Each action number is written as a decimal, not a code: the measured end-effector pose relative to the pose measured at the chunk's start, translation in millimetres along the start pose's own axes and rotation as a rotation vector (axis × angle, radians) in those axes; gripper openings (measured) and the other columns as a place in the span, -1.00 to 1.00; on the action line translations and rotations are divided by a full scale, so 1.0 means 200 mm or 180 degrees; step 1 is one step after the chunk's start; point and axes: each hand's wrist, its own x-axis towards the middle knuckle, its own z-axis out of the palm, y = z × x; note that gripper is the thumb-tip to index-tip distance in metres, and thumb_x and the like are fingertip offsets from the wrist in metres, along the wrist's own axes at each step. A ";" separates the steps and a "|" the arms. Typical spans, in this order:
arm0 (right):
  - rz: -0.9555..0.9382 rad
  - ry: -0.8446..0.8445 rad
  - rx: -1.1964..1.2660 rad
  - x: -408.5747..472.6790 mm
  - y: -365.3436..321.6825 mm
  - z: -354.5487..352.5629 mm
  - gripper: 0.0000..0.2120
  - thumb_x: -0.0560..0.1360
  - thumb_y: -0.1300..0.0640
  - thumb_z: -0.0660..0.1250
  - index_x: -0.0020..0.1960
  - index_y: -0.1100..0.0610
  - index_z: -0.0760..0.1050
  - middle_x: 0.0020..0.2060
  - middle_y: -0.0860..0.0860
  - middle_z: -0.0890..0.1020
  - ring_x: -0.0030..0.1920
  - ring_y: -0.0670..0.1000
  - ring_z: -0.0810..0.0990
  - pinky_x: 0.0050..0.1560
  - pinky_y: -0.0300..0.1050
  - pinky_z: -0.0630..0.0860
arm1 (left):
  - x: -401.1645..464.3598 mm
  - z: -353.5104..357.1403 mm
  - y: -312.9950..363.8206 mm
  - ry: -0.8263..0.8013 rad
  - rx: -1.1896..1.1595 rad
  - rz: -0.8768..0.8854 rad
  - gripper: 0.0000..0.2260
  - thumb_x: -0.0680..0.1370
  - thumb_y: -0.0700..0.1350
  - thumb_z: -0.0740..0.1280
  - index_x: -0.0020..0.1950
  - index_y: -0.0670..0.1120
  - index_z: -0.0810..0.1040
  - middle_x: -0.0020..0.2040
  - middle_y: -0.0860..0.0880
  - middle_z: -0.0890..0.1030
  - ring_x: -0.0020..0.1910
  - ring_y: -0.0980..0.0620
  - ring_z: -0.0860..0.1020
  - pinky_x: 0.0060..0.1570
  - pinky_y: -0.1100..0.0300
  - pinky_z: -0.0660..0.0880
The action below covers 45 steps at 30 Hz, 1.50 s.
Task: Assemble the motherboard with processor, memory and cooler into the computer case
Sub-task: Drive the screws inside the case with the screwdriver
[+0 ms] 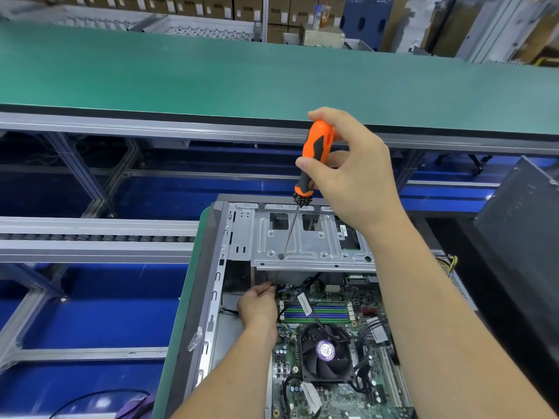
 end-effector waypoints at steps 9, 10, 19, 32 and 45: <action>-0.0023 0.0018 -0.0063 0.00 0.01 -0.01 -0.54 0.50 0.24 0.47 0.35 0.00 0.49 -0.11 -0.14 0.53 -0.15 0.14 0.65 -0.02 0.08 0.64 | 0.01 0.00 -0.01 0.0084 -0.0028 -0.0078 -0.79 0.55 -0.35 0.37 -0.16 -0.04 0.59 -0.08 -0.04 0.62 0.02 -0.04 0.55 0.16 0.15 0.43; -0.0030 0.0018 -0.0068 0.00 0.01 -0.01 -0.54 0.50 0.24 0.47 0.35 0.01 0.48 -0.10 -0.14 0.53 -0.15 0.14 0.65 -0.01 0.07 0.64 | 0.01 0.00 -0.01 0.0085 -0.0024 -0.0077 -0.79 0.55 -0.35 0.37 -0.16 -0.05 0.59 -0.06 -0.05 0.63 0.02 -0.05 0.55 0.17 0.14 0.44; -0.0029 0.0059 -0.0055 0.00 0.02 0.00 -0.54 0.50 0.26 0.47 0.34 0.01 0.48 -0.12 -0.11 0.53 -0.16 0.18 0.64 -0.03 0.08 0.65 | 0.02 0.00 -0.02 0.0083 0.0026 -0.0042 -0.80 0.54 -0.34 0.38 -0.15 -0.04 0.59 -0.07 -0.03 0.62 0.05 -0.05 0.54 0.15 0.16 0.41; -0.0045 0.0044 -0.0011 0.00 0.02 0.00 -0.57 0.50 0.25 0.47 0.31 0.00 0.49 -0.13 -0.10 0.53 -0.18 0.15 0.65 -0.06 0.07 0.66 | 0.03 0.00 -0.02 0.0077 0.0062 0.0000 -0.79 0.55 -0.33 0.38 -0.16 -0.03 0.59 0.00 -0.10 0.64 0.06 -0.08 0.54 0.16 0.15 0.42; 0.0060 0.0145 0.0006 0.01 0.02 -0.01 -0.57 0.44 0.19 0.55 0.24 -0.02 0.52 -0.13 -0.08 0.55 -0.19 0.16 0.66 -0.12 0.03 0.68 | 0.03 0.00 -0.02 0.0094 -0.0009 -0.0012 -0.80 0.54 -0.34 0.39 -0.17 -0.05 0.59 -0.05 -0.09 0.64 0.01 -0.06 0.55 0.11 0.16 0.41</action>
